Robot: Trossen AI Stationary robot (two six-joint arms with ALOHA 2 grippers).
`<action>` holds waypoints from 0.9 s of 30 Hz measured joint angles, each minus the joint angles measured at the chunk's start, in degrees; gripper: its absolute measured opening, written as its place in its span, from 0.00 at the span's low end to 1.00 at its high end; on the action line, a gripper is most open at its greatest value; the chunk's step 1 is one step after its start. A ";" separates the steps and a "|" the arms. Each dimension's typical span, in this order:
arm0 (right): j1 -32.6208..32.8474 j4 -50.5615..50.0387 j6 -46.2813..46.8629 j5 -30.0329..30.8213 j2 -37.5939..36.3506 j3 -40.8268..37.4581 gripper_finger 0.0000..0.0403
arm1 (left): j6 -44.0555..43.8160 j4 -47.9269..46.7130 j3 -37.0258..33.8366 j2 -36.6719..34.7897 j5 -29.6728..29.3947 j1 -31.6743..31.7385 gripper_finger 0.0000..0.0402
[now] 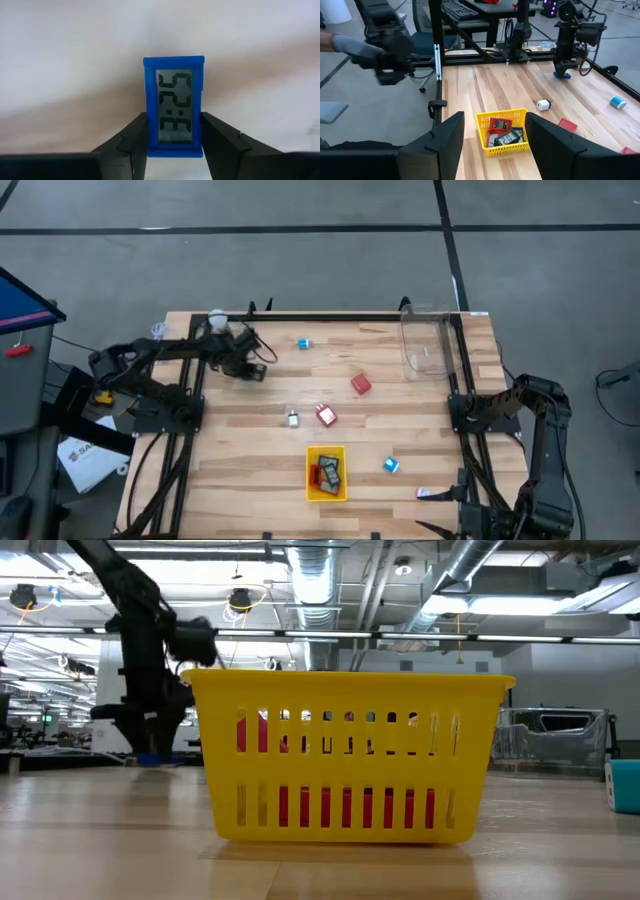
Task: Pick & Place Office items
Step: Put the blue digital timer into the yellow bin
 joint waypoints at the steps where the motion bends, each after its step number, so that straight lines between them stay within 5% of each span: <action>1: 0.00 0.06 0.00 0.00 0.00 0.00 0.50 | -1.47 0.28 0.02 -0.46 0.21 -2.96 0.36; 6: 0.00 0.07 0.00 0.06 0.00 0.00 0.50 | -9.91 6.28 0.02 -2.13 0.11 -19.96 0.36; 14: -1.21 0.08 -0.13 0.26 0.00 0.00 0.50 | -18.92 32.66 0.06 -2.02 -1.44 -41.72 0.36; 21: -1.66 0.04 -0.15 1.10 -0.09 0.00 0.50 | -17.98 49.43 0.77 -0.75 -8.62 -53.65 0.36; 27: -2.37 -0.35 -0.15 2.28 -0.50 0.02 0.50 | -11.61 50.37 8.37 8.02 -11.98 -58.82 0.36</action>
